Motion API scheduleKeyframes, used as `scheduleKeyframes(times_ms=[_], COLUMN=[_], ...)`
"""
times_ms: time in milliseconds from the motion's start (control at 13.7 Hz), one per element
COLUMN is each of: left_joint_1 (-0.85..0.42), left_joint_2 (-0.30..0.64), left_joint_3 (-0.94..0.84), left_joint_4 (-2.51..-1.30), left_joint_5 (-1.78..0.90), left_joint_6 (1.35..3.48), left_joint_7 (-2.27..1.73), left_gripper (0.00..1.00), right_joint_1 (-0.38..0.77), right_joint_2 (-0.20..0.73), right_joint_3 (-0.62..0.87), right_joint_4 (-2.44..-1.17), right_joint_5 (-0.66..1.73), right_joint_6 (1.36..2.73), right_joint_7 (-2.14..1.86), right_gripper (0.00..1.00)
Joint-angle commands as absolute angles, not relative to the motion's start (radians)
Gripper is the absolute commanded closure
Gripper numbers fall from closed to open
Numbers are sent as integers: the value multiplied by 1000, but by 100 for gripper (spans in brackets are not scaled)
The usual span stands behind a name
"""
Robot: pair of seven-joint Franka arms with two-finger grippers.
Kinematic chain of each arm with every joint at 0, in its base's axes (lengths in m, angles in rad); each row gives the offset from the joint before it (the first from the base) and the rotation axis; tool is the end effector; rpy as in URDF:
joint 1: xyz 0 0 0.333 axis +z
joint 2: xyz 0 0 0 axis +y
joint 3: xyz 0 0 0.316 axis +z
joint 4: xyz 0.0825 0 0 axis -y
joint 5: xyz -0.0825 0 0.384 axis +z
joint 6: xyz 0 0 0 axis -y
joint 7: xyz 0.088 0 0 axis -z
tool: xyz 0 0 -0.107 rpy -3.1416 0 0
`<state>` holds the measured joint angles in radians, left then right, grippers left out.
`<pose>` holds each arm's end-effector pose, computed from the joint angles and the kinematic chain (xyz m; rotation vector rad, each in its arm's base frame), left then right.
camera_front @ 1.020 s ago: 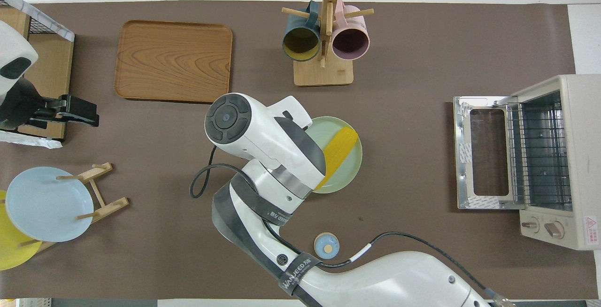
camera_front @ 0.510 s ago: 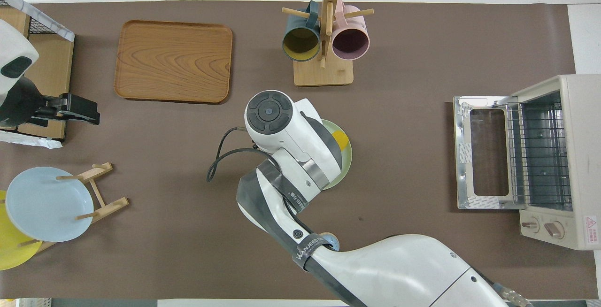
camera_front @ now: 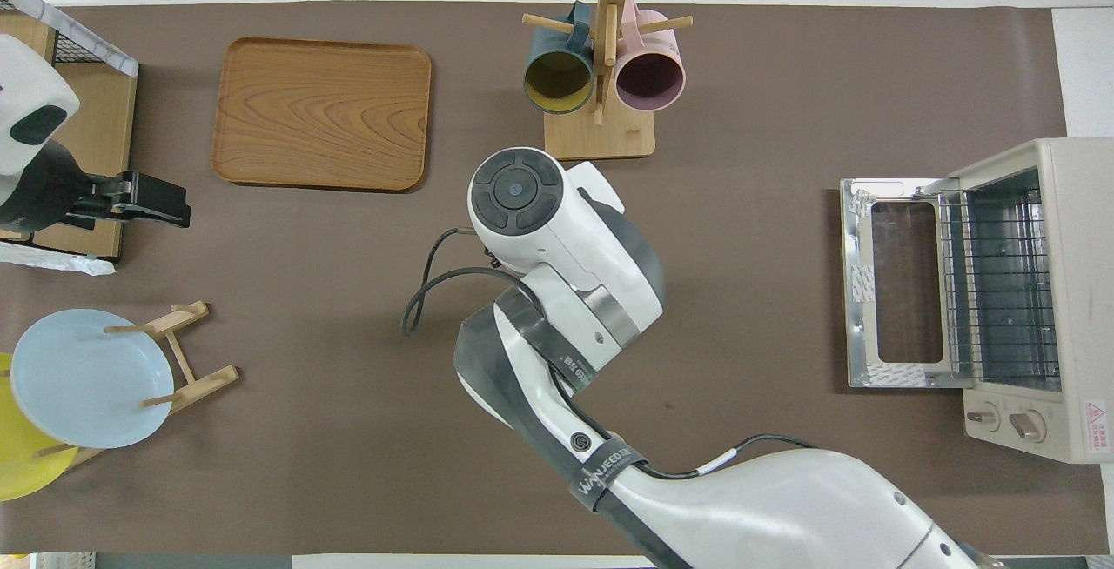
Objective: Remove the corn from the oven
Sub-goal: 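Set the plate on the table and release it with the right gripper, then grasp the yellow corn with the left gripper while the right gripper withdraws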
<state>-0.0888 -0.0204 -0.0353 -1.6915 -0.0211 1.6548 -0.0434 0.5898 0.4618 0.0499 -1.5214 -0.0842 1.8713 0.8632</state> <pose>0.5481 -0.0707 0.5858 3.1202 -0.1229 -0.0280 0.5482 0.3941 0.3851 3.0090 -0.2990 -0.0646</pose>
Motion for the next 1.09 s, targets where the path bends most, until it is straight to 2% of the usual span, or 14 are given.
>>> scheduleKeyframes(times_ms=[0, 73, 219, 437, 656, 1020], left_joint_1=[-148, -172, -233, -346, -480, -638], left_joint_2=[-38, -37, -22, 56, 159, 283], left_joint_3=[-38, -37, -37, -37, -37, -38], left_joint_4=[-1753, -1770, -1784, -1786, -1789, -1809], left_joint_5=[-47, -66, -101, -156, -173, -216], left_joint_6=[1724, 1745, 1782, 1863, 1974, 2129], left_joint_7=[-28, -29, -29, -37, -41, -20], left_gripper=[0, 0, 0, 0, 0, 0], right_joint_1=[511, 462, 369, 240, 131, 63], right_joint_2=[327, 277, 201, 140, 129, 123], right_joint_3=[58, 58, 58, 58, 58, 57], right_joint_4=[-1699, -1789, -1961, -2188, -2255, -2273], right_joint_5=[-156, -163, -163, -164, -164, -235], right_joint_6=[1831, 1853, 1934, 2093, 2160, 2157], right_joint_7=[815, 760, 674, 600, 499, 466], right_gripper=[75, 75, 83, 86, 86, 86])
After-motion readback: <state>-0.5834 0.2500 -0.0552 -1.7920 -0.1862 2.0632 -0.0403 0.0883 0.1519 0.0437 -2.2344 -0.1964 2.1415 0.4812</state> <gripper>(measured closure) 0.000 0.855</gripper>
